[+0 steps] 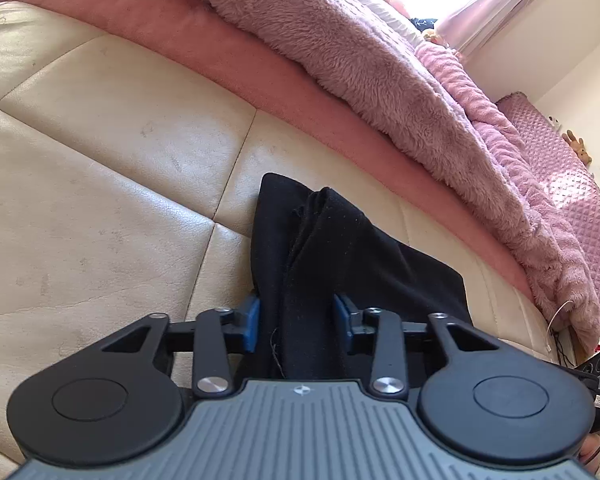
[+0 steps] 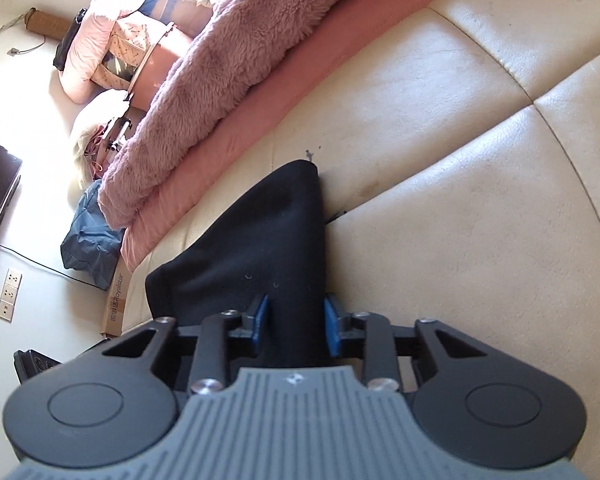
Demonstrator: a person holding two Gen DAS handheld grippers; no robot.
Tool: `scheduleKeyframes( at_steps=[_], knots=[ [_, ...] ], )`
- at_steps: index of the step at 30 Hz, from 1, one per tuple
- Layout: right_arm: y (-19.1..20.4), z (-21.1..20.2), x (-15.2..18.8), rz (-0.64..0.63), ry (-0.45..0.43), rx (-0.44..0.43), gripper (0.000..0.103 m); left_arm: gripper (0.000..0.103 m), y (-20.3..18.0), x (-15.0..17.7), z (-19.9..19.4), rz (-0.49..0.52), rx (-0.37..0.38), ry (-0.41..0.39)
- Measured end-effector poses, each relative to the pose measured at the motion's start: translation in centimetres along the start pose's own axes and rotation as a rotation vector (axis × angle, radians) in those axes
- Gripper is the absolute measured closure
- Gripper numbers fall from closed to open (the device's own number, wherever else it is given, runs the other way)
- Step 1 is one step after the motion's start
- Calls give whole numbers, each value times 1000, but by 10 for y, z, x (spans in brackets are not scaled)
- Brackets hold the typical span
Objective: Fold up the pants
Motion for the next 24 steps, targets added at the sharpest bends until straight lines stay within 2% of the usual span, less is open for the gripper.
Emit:
scheduleKeyframes(
  at_steps=[2,8,15,20,24],
  knots=[
    [0,0,-1,2,8,-1,86,76,-3,-1,-4,12,-13,-12],
    [25,-12,0,-45,18,-22,90,86,-11,-9,-25,66,-64,-20],
    [65,-15,26,-82,71,-52,91,88,-2,-11,-72,107,-127,-23],
    [92,-6,59,-93,131,-89,91,88,23,-9,-108,118,-181,4],
    [109,8,85,-112,168,-95,91,88,49,-4,-118,101,-202,31]
  ],
)
Point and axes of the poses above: each gripper's, at about its wrist camera, not at the fingertips, and z roughly the way its jaws point, y to its left, x to its underside, the point moved 9 cm from there along z, roughly the way its jaws point, and after that the axes turned 4 degrees about y, right-handed, at the moved point
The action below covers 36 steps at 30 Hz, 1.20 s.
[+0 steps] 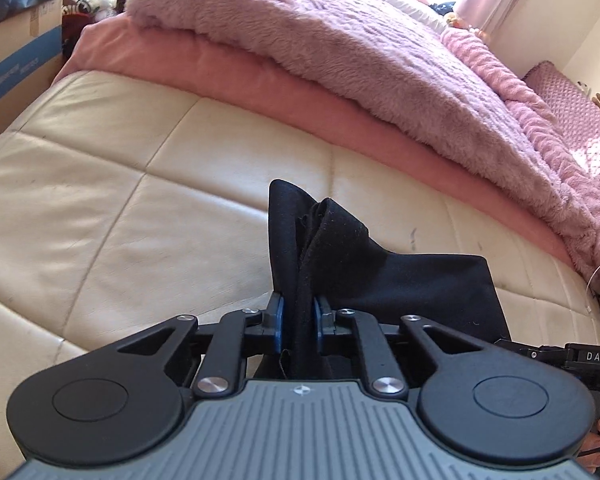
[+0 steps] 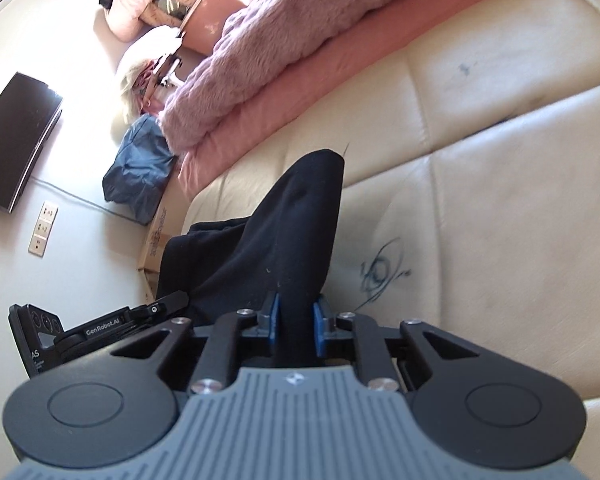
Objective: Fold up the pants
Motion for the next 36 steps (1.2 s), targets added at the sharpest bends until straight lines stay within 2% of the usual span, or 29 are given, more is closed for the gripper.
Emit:
scheduleKeyframes(
  at_steps=[4,9,13,19,23,25,28,31,33,34,36],
  knots=[
    [-2,19,13,-14,30,43,91,87,19,8,14,-22,-19,42],
    [-10,30,12,-52,35,119,91,86,27,13,25,-51,-29,51],
    [-16,42,11,-74,54,190,89,82,28,15,27,-43,-50,57],
    [-12,44,11,-122,56,250,87,71,26,14,28,-10,-93,68],
    [-4,37,7,-161,38,300,70,69,21,12,21,15,-121,66],
    [1,29,5,-175,23,293,68,69,17,8,11,42,-157,40],
    [16,10,2,-208,-12,281,63,69,7,-4,-11,70,-148,-6],
    [39,-12,0,-267,-53,279,56,68,-8,-16,-43,139,-185,-65],
    [58,-30,0,-312,-91,281,48,65,-20,-22,-69,191,-227,-117],
    [68,-41,2,-337,-111,285,46,61,-27,-24,-83,219,-243,-149],
    [89,-63,10,-392,-158,298,35,53,-42,-20,-112,266,-277,-233]
  ],
)
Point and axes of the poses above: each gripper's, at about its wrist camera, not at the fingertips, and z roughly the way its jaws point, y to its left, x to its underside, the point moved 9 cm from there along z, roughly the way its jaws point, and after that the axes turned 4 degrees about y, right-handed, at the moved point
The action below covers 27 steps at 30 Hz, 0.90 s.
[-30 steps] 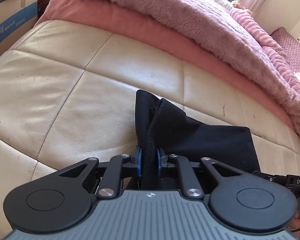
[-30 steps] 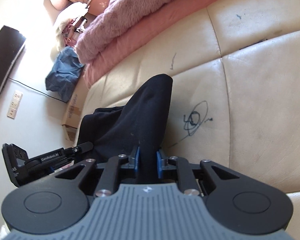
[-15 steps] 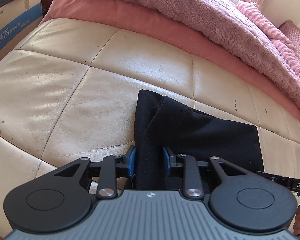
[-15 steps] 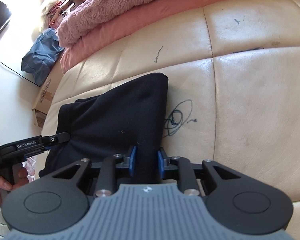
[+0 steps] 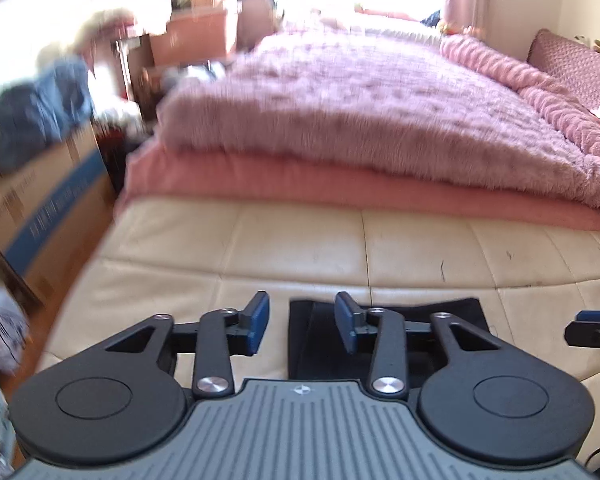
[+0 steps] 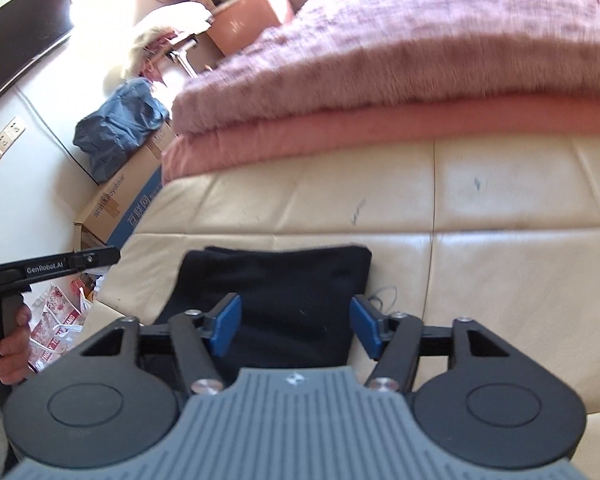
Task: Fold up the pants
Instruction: 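Open both tools and lift them away from the folded trousers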
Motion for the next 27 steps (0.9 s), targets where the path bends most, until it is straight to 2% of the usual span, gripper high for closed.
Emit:
scheduleKeyframes(
  at_steps=[2,4,5,8,10,14,20,27],
  knots=[
    [13,-28,2,-45,-56,23,32,42,-12,0,-31,42,-29,-97],
    [24,-54,9,-75,-105,36,25,37,-26,7,-58,70,-43,-168],
    [29,-67,15,-88,-132,42,22,31,-34,12,-69,72,-44,-193],
    [40,-95,34,-117,-186,85,21,16,-51,28,-89,58,-62,-223],
    [45,-106,50,-139,-196,110,21,10,-61,43,-98,49,-79,-235],
    [54,-113,83,-172,-165,124,21,7,-70,72,-99,41,-107,-200],
    [56,-113,116,-172,-155,137,21,7,-73,117,-92,6,-117,-84],
    [63,-95,146,-204,-94,151,21,7,-74,145,-97,-3,-142,-16]
  ],
)
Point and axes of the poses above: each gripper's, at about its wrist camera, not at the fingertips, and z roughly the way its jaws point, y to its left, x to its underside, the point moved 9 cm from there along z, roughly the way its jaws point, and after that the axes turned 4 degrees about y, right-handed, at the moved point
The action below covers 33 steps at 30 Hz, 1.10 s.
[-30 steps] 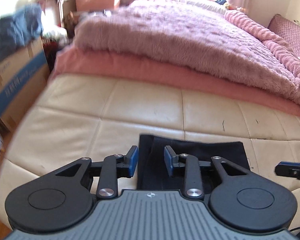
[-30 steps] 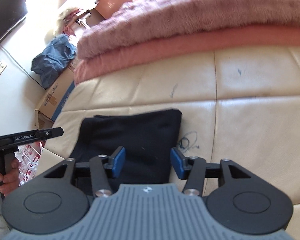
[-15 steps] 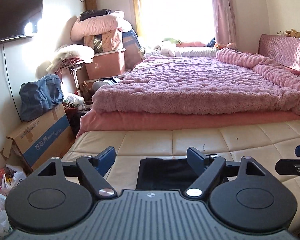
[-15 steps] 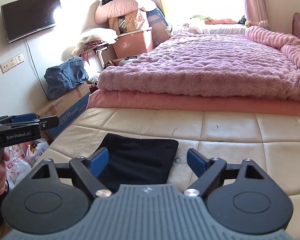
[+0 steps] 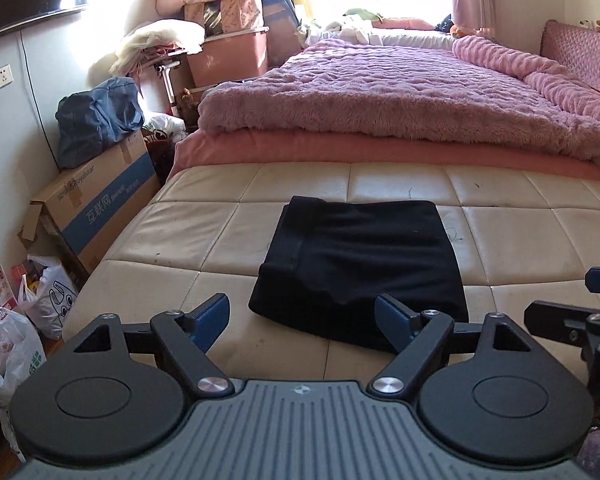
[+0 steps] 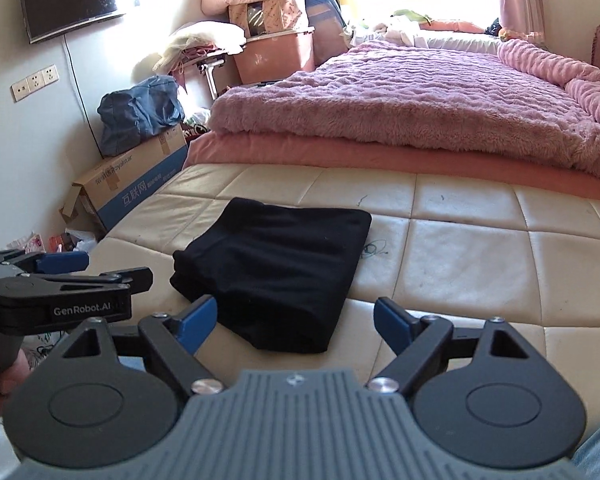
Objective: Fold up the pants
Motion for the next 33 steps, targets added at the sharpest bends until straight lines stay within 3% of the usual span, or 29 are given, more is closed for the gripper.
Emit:
scheduleKeyframes(
  at_steps=[14,33],
  knots=[
    [16,17,25,-40,115,-6,21,7,-7,22,-3,8,22,70],
    [14,18,26,-37,131,0,21,7,-9,22,-1,12,26,76]
  ],
)
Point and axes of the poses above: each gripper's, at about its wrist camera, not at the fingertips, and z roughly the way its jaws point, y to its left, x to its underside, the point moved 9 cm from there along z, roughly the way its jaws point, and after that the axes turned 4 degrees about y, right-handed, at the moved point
